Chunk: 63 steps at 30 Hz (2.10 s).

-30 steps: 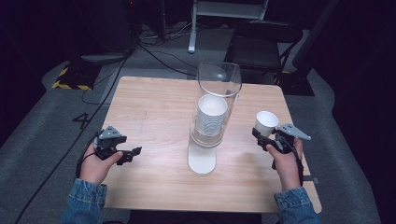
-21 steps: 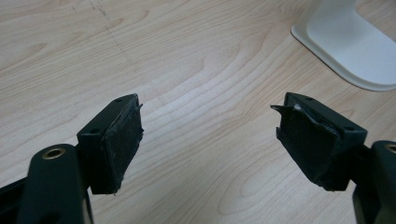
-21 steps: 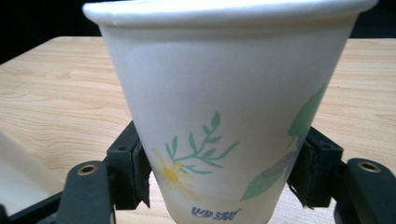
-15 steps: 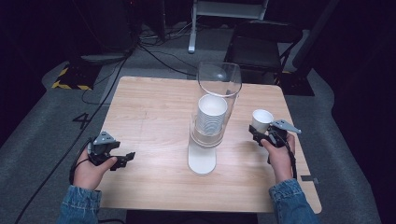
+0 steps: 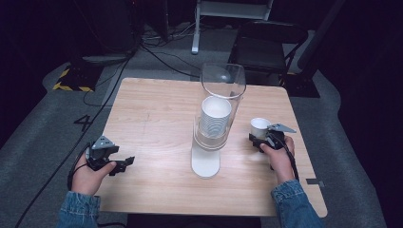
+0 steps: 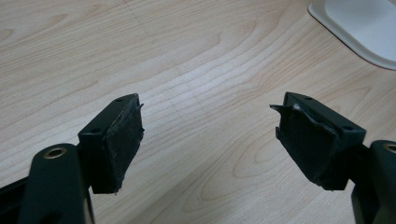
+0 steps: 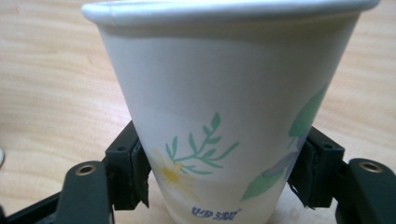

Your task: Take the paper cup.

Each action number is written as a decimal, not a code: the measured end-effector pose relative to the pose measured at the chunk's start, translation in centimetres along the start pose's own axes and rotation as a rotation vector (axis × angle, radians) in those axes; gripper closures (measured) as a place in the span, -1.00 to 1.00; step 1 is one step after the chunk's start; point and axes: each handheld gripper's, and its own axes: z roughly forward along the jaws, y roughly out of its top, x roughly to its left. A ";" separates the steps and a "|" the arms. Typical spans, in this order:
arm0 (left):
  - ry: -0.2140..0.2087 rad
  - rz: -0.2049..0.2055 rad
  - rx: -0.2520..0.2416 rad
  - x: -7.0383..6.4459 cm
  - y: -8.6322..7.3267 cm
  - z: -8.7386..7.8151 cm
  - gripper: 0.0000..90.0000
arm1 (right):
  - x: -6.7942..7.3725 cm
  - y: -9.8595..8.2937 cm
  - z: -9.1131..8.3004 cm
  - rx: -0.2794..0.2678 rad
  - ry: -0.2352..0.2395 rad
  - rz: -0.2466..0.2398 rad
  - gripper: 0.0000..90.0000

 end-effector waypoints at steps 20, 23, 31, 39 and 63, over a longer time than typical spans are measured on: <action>-0.003 0.008 -0.006 0.1 0.2 -0.1 -0.50 | 0.2 -0.5 0.1 0.063 0.007 -0.029 -0.41; -0.005 0.006 -0.008 0.1 0.2 -0.1 -0.50 | 0.2 -0.6 0.0 0.064 0.009 -0.032 -0.45; -0.020 0.011 -0.005 -0.1 0.7 0.5 -0.51 | 0.2 -0.6 -1.1 0.049 0.021 -0.066 -0.64; -0.040 0.031 -0.003 -0.4 1.3 1.2 -0.52 | 0.0 -0.7 -3.8 0.011 0.018 -0.077 -0.65; -0.119 0.074 0.003 -2.8 0.5 1.9 -0.51 | 5.9 -0.1 -9.3 -0.054 0.297 -0.209 -0.58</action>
